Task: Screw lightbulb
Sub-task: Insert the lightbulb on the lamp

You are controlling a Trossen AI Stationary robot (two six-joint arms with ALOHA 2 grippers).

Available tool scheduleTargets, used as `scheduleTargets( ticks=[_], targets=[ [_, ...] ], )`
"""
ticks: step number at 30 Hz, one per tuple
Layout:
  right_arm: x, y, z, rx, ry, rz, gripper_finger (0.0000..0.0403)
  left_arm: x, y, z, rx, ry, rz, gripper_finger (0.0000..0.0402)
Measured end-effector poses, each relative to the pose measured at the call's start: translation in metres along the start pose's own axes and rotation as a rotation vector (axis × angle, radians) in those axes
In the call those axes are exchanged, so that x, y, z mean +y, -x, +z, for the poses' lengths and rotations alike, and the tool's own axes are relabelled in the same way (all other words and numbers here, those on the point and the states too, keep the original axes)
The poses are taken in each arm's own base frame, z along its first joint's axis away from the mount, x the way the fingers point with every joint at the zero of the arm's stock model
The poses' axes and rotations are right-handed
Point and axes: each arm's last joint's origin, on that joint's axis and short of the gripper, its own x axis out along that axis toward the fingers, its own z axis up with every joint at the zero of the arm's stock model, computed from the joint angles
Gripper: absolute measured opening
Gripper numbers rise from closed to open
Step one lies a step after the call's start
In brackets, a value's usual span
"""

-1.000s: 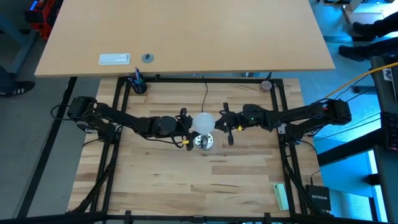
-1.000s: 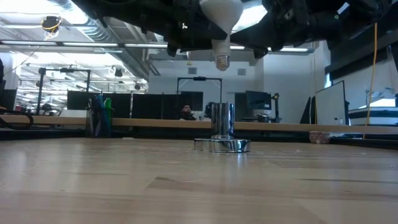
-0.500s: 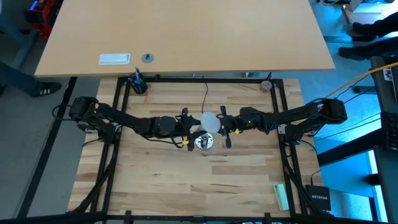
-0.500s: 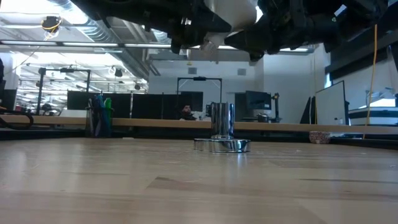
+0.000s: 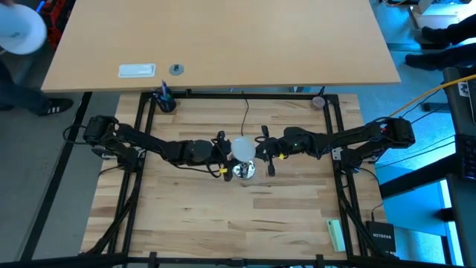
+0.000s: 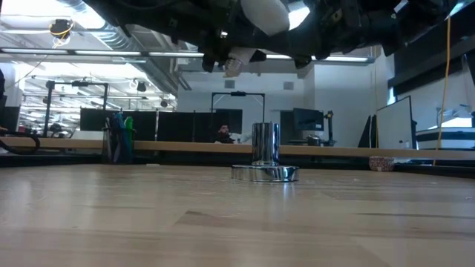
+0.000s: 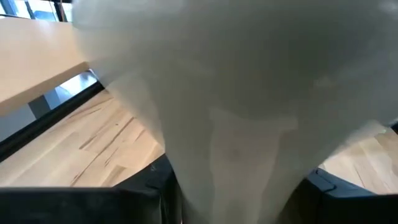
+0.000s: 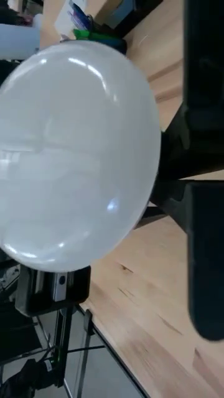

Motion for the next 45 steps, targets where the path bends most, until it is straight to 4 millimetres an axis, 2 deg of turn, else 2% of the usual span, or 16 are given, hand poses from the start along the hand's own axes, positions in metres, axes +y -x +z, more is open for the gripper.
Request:
scheduleTargets(
  ticks=[8,13,15,28,33,37,43,45],
  targets=[
    [0.000,0.000,-0.003,0.028,-0.004,0.003,0.0008,0.000,0.000,0.000,0.003,-0.020,0.001,0.0173],
    [0.000,0.002,-0.002,0.028,-0.004,0.002,0.0008,0.000,0.000,0.000,0.005,-0.040,0.001,0.0135],
    [0.000,0.004,0.000,0.038,0.005,-0.011,0.0009,0.000,0.000,-0.001,0.011,-0.050,0.002,0.0133],
    [0.001,0.036,0.022,0.096,0.059,-0.056,0.0010,0.001,0.000,-0.002,0.021,-0.034,0.013,0.0135],
    [0.001,0.031,0.029,0.002,0.036,-0.033,0.0010,0.001,-0.001,-0.003,0.025,-0.025,0.014,0.0158],
    [0.000,0.023,0.024,0.003,0.007,-0.023,0.0010,0.001,-0.001,-0.004,0.028,-0.009,0.011,0.0163],
    [0.000,0.023,0.023,0.007,0.007,-0.037,0.0010,0.002,-0.001,-0.004,0.028,-0.008,0.010,0.0128],
    [0.000,0.023,0.023,0.008,0.012,-0.039,0.0010,0.002,-0.001,-0.004,0.031,-0.010,0.010,0.0128]
  ],
)
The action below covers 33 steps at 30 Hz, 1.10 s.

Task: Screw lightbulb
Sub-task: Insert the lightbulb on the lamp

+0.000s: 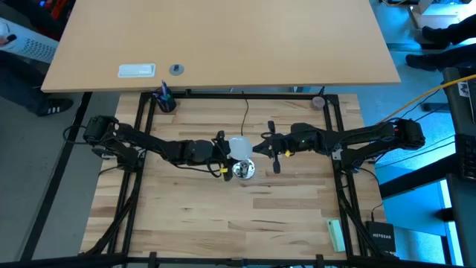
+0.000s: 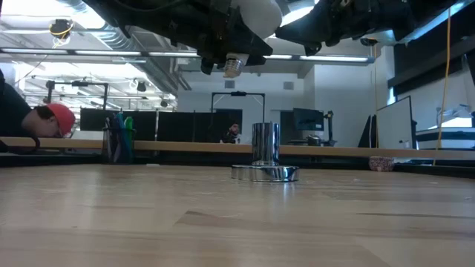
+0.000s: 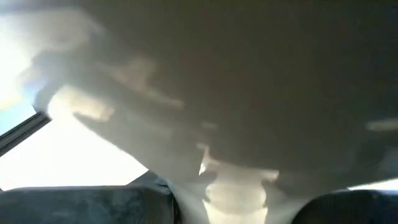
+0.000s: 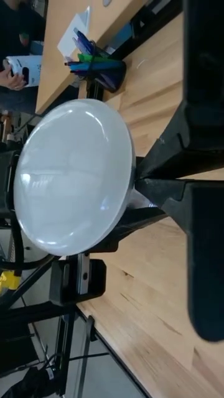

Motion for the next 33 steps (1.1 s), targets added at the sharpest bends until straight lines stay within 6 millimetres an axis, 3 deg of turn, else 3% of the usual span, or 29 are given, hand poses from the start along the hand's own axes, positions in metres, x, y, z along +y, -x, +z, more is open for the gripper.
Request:
scheduleTargets(
  ticks=[13,19,26,33],
  targets=[
    [-0.001,0.012,-0.006,0.139,-0.003,-0.091,0.0010,0.000,0.000,0.000,0.001,-0.018,-0.002,0.0127],
    [-0.001,0.008,-0.013,0.180,-0.034,-0.087,0.0016,0.000,0.000,0.001,-0.016,-0.013,-0.004,0.0127],
    [0.000,0.007,-0.011,0.161,-0.042,-0.053,0.0100,0.000,0.000,0.003,-0.030,-0.012,-0.005,0.0127],
    [0.002,0.000,0.001,-0.021,-0.078,0.062,0.0205,-0.001,0.000,0.006,-0.063,0.003,-0.009,0.0127]
  ],
)
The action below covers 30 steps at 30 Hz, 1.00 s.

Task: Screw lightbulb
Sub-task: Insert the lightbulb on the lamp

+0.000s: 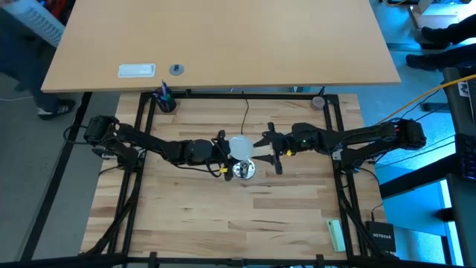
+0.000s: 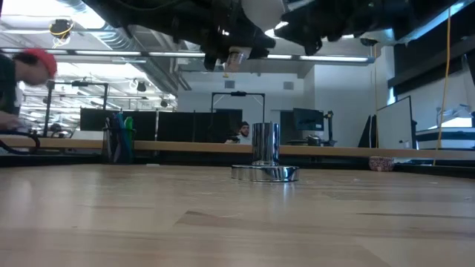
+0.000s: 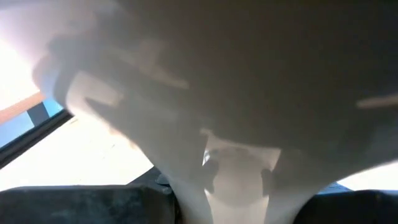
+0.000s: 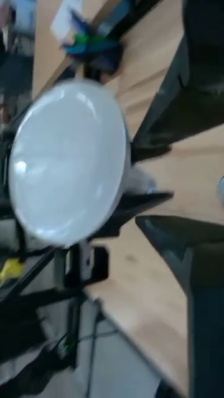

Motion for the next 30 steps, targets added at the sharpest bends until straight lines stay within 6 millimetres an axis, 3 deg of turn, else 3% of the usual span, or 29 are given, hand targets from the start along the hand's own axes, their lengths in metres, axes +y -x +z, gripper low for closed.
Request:
scheduleTargets(
  ticks=[10,23,30],
  targets=[
    [-0.004,-0.027,-0.013,-0.086,-0.084,-0.006,0.0286,-0.001,0.000,0.004,-0.039,0.050,-0.025,0.0127],
    [-0.003,-0.025,-0.009,-0.124,-0.098,0.021,0.0278,-0.010,0.003,0.004,-0.040,0.029,-0.062,0.0127],
    [-0.005,-0.023,-0.003,-0.157,-0.096,-0.049,0.0277,-0.011,0.003,0.004,-0.036,0.030,-0.087,0.0131]
  ],
)
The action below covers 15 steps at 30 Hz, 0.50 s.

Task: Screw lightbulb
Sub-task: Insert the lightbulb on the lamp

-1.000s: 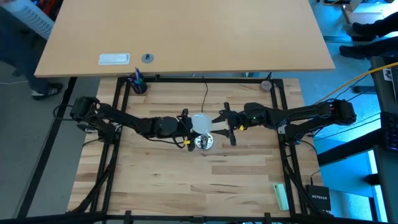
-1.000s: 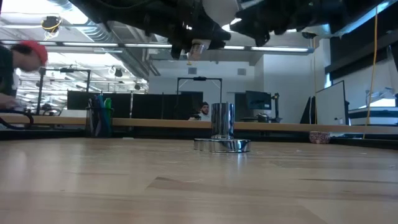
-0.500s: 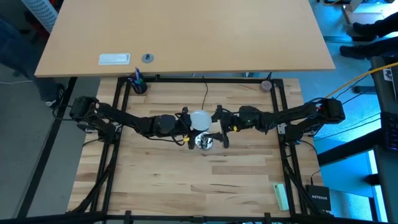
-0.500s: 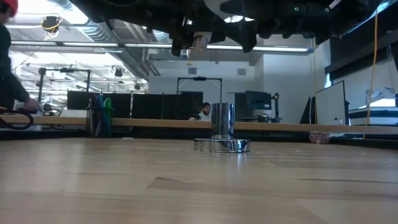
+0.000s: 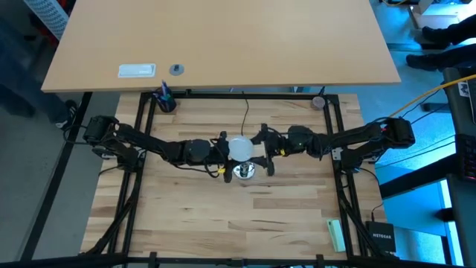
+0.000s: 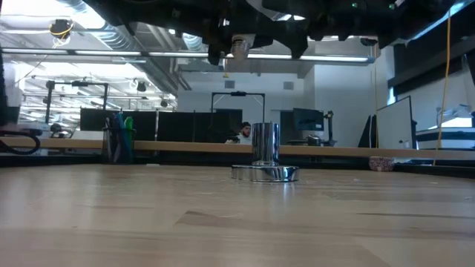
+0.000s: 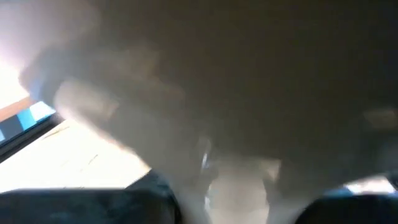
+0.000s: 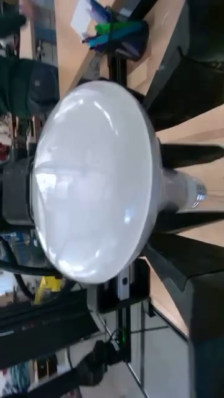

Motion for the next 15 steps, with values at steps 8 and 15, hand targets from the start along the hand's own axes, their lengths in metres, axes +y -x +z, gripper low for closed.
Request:
scheduleTargets(
  ticks=[8,15],
  targets=[
    [0.005,-0.006,-0.006,-0.005,0.000,-0.002,0.0277,0.000,0.000,0.000,-0.004,-0.002,0.005,0.0127],
    [0.015,-0.032,-0.012,0.017,0.029,0.023,0.0277,-0.003,0.002,-0.003,0.011,-0.021,-0.004,0.0135]
  ],
)
